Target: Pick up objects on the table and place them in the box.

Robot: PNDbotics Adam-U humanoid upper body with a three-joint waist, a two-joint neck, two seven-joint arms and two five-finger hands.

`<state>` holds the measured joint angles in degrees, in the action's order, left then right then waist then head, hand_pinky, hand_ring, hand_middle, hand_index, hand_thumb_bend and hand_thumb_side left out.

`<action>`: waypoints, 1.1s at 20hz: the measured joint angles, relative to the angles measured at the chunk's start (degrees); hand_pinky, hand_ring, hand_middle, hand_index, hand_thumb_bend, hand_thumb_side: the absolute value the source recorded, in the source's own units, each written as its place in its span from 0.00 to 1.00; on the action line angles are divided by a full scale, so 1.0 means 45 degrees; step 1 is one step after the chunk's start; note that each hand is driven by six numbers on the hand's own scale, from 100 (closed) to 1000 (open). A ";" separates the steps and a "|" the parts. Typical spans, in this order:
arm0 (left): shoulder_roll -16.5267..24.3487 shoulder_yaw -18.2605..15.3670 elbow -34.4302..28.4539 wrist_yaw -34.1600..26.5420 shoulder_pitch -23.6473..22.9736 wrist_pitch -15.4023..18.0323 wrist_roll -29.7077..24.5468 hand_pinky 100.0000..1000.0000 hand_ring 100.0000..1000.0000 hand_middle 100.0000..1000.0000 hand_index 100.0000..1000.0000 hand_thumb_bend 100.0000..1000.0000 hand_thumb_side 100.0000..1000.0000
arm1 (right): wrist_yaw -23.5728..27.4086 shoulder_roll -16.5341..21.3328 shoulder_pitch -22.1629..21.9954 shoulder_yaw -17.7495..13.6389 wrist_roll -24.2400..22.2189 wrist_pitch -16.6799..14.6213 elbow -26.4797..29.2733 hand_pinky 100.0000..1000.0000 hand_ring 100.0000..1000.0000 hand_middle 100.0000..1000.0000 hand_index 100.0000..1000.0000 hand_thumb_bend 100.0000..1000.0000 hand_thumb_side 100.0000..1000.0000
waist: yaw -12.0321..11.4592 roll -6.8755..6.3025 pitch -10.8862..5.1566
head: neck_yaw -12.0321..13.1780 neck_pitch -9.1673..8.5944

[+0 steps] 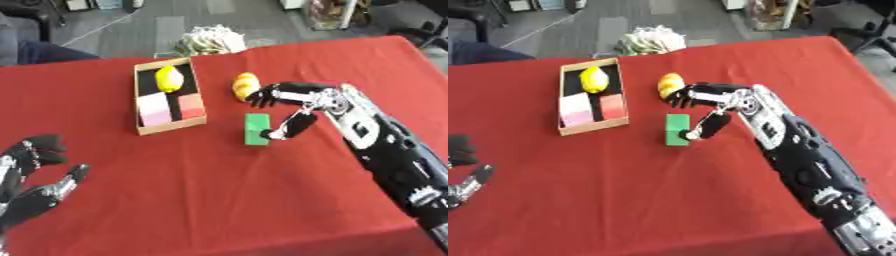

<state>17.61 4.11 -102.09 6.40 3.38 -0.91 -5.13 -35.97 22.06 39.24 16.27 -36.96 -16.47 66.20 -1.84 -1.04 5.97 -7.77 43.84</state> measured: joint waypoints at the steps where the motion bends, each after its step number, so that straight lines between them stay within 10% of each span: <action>1: -0.0002 0.0001 0.0000 0.0001 -0.0001 0.0006 -0.0011 0.71 0.57 0.55 0.74 0.53 0.21 | -0.0142 -0.0052 0.0001 0.0020 -0.0087 -0.0045 -0.0067 0.79 0.82 0.81 0.95 0.34 0.15 | 0.0000 0.0000 0.0000 | -0.0004 0.0000; 5: -0.0010 0.0002 0.0001 0.0008 -0.0004 0.0015 -0.0040 0.71 0.57 0.55 0.74 0.53 0.21 | -0.0673 -0.0196 0.0013 0.0026 -0.0034 -0.0066 -0.0363 0.78 0.80 0.79 0.93 0.32 0.13 | -0.0013 0.0000 0.0000 | -0.0016 0.0000; 12: -0.0109 0.0002 0.0006 0.0033 -0.0039 0.0000 -0.0064 0.72 0.56 0.55 0.74 0.53 0.21 | -0.1162 -0.0381 0.0094 -0.0334 0.1248 0.0362 -0.0518 0.68 0.55 0.44 0.55 0.16 0.00 | -0.0056 0.0000 0.0000 | -0.0038 0.0000; 22: -0.0415 0.0073 0.0013 0.0030 0.0032 0.0073 -0.0149 0.73 0.57 0.55 0.74 0.52 0.20 | -0.0541 -0.0396 0.1688 -0.0607 0.3328 0.0817 -0.0067 0.68 0.54 0.43 0.55 0.10 0.00 | -0.0815 0.0000 -0.0083 | -0.0280 -0.0003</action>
<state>15.74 4.44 -102.03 6.53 3.52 -0.58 -5.79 -38.41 20.27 46.84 13.54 -21.99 -12.80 65.90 -5.51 -1.04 5.60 -9.03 43.83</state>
